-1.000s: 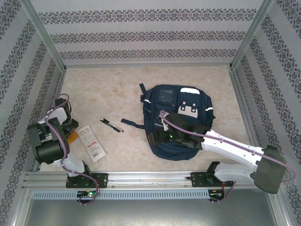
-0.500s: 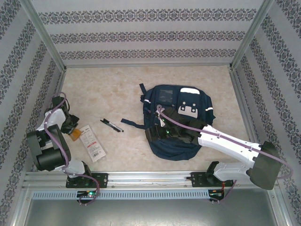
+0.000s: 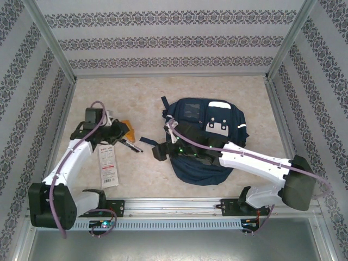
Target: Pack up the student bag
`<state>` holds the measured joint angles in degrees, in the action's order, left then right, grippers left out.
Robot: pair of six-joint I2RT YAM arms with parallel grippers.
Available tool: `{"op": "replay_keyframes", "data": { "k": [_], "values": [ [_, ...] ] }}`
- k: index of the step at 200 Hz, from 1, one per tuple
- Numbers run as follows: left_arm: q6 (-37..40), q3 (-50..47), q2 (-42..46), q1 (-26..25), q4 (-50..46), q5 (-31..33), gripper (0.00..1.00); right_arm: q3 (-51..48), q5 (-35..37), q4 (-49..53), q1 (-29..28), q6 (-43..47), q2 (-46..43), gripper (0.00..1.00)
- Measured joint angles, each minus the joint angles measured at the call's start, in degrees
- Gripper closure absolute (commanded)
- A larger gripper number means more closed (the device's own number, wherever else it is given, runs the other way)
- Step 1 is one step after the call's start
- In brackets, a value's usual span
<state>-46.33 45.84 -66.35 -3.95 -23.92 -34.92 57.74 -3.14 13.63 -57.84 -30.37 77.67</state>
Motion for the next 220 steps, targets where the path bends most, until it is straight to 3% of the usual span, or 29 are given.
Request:
{"op": "replay_keyframes", "data": {
  "k": [28,64,94,107,123,150,183,220],
  "values": [
    [-4.7,-0.1,0.5,-7.6,0.0,1.5,0.90,3.3,3.9,-4.1,-2.8,2.4,5.5,0.10],
    [-11.0,-0.3,0.5,-12.3,0.0,3.7,0.90,6.6,11.7,-6.4,-8.2,7.1,12.0,0.15],
    [-13.8,-0.3,0.6,-13.5,-0.4,4.9,0.90,8.3,16.1,-6.0,-9.9,9.1,16.6,0.35],
    [-14.6,-0.3,1.1,-13.6,-0.6,5.4,0.89,9.1,17.9,-5.4,-9.9,9.5,18.1,0.50],
    [-15.4,-0.4,2.1,-13.7,-0.7,5.6,0.86,9.2,19.5,-4.9,-9.8,9.4,18.6,0.61],
    [-16.3,-0.9,3.8,-13.7,-1.0,6.4,0.72,9.2,19.6,-5.2,-9.8,11.3,18.6,0.78],
    [-16.8,-1.2,5.8,-13.8,-2.6,6.5,0.39,6.2,19.1,-7.6,-9.8,17.1,16.6,0.93],
    [-15.1,-1.2,11.5,-14.0,-7.9,7.1,0.32,0.3,19.4,-10.6,-11.7,32.8,11.9,0.95]
  ]
}}
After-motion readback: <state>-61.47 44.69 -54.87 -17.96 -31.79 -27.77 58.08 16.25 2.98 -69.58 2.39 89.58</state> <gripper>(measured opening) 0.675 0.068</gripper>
